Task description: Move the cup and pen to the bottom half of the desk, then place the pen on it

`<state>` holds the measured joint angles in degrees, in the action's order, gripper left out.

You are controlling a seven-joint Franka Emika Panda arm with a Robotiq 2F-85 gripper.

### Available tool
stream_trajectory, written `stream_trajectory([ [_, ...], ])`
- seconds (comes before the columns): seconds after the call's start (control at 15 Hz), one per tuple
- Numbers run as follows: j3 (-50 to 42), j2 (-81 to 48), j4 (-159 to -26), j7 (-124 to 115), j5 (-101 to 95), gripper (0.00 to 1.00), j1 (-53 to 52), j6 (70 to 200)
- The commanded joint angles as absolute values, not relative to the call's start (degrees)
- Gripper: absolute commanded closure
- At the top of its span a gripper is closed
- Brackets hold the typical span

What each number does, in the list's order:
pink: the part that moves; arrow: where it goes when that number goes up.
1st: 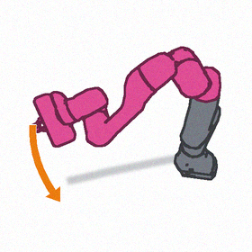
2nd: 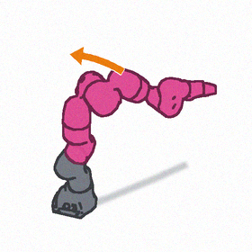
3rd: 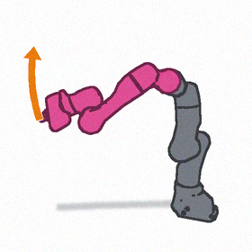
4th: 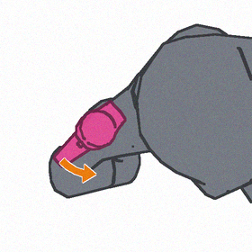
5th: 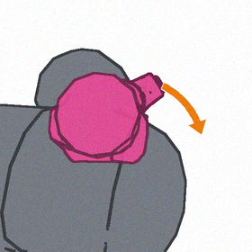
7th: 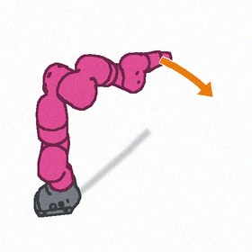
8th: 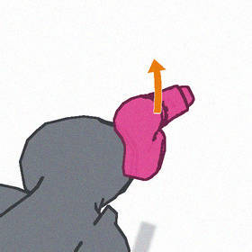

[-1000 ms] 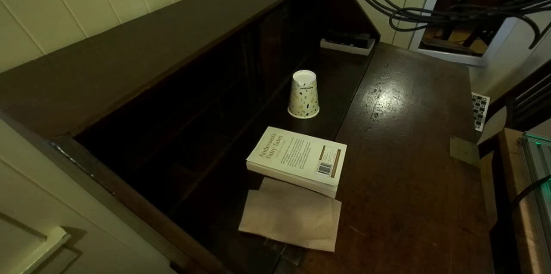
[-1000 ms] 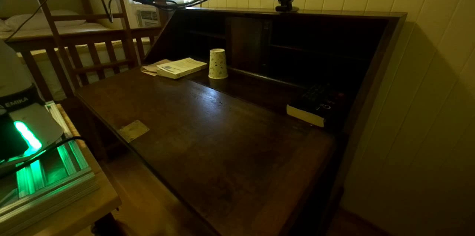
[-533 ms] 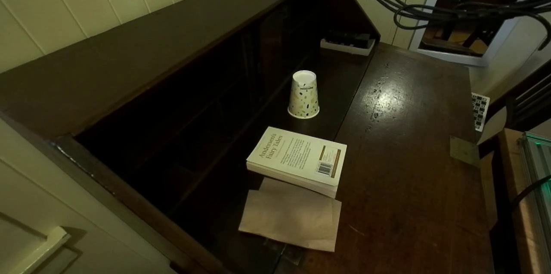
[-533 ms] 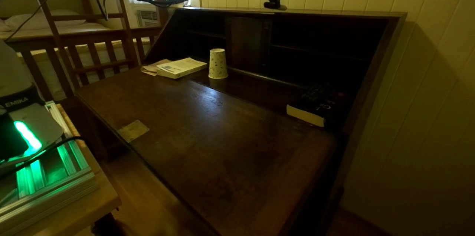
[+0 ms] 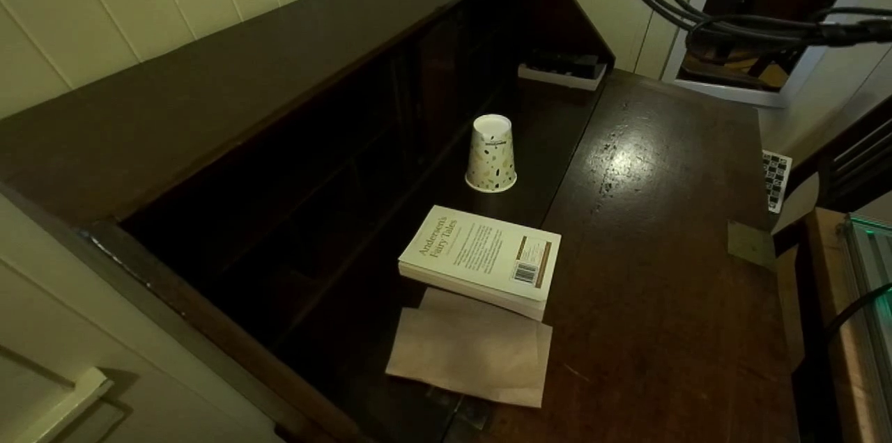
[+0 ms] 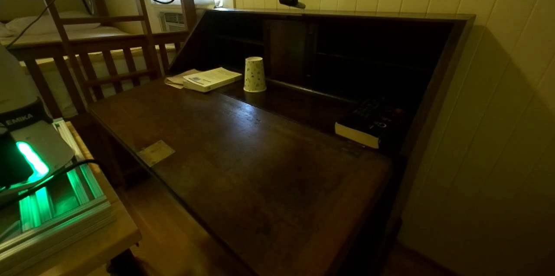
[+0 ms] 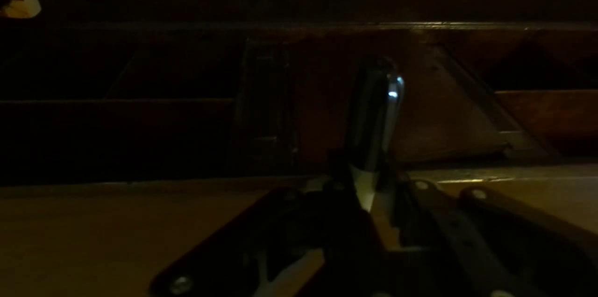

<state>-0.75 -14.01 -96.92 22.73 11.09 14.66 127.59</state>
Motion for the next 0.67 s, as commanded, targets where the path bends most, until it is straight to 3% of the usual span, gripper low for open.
stream_trajectory([
  [0.0, -2.0, -6.5, -107.4, 18.2, 9.3, 0.95, 11.2, 131.8],
  [0.6, -2.9, -0.3, -118.9, -7.9, -2.4, 0.95, 5.2, 139.0],
])
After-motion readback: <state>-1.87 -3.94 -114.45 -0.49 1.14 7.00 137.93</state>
